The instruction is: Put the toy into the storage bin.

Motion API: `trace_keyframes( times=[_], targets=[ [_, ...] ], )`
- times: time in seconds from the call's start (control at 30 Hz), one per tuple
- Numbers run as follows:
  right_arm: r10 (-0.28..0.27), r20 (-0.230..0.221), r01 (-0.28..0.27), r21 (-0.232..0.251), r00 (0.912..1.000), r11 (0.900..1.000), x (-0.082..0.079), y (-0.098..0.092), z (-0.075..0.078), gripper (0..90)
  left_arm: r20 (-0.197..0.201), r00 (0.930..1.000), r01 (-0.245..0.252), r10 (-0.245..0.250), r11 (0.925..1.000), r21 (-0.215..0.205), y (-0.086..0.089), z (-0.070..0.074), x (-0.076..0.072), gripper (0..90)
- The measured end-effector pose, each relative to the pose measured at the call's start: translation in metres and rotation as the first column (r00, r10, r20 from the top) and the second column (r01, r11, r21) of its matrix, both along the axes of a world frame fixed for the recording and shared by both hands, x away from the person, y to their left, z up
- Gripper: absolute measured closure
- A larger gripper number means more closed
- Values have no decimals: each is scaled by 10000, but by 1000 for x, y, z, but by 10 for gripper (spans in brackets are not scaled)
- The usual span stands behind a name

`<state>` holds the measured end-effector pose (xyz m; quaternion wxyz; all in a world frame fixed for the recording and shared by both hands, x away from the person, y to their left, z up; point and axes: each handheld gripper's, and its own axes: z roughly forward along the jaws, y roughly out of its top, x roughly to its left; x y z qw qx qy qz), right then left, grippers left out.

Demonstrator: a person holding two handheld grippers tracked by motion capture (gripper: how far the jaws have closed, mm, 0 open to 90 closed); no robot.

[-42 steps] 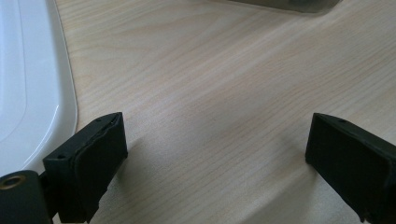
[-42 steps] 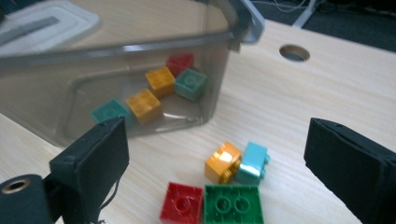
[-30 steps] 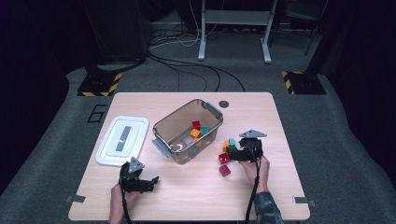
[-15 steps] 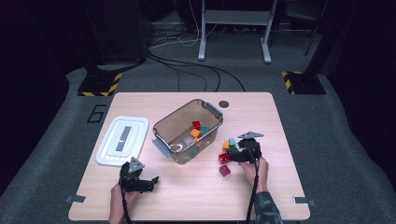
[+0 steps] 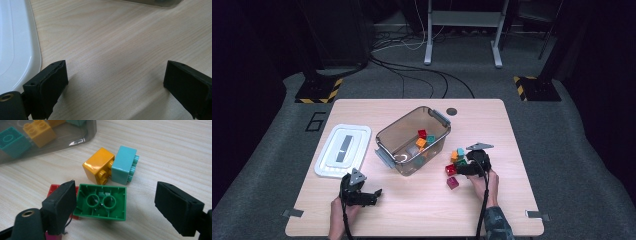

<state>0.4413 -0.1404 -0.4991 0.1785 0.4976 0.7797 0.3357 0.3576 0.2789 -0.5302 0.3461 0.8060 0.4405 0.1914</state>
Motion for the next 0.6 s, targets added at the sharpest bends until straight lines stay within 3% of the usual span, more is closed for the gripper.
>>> trace_keyframes(
  times=[0.13, 0.27, 0.47, 0.6],
  targets=[
    [-316, -21, 315, -390, 9995, 9987, 0, -1, 0, 192, 4, 10000, -3, 3, 10000, -3, 0, 0, 0, 50],
    [-600, -273, 592, -291, 9978, 9978, 2, -8, -3, 227, 2, 10000, -2, 2, 10000, -1, 0, 0, 0, 50],
    [-416, -357, 413, -89, 9985, 9991, 1, -10, -4, 348, 5, 10000, 1, -1, 10000, 0, 0, 0, 0, 50],
    [-459, -460, 463, 80, 9979, 9989, 1, -11, -4, 357, 8, 10000, -1, 1, 10000, 1, 0, 0, 0, 50]
  ],
)
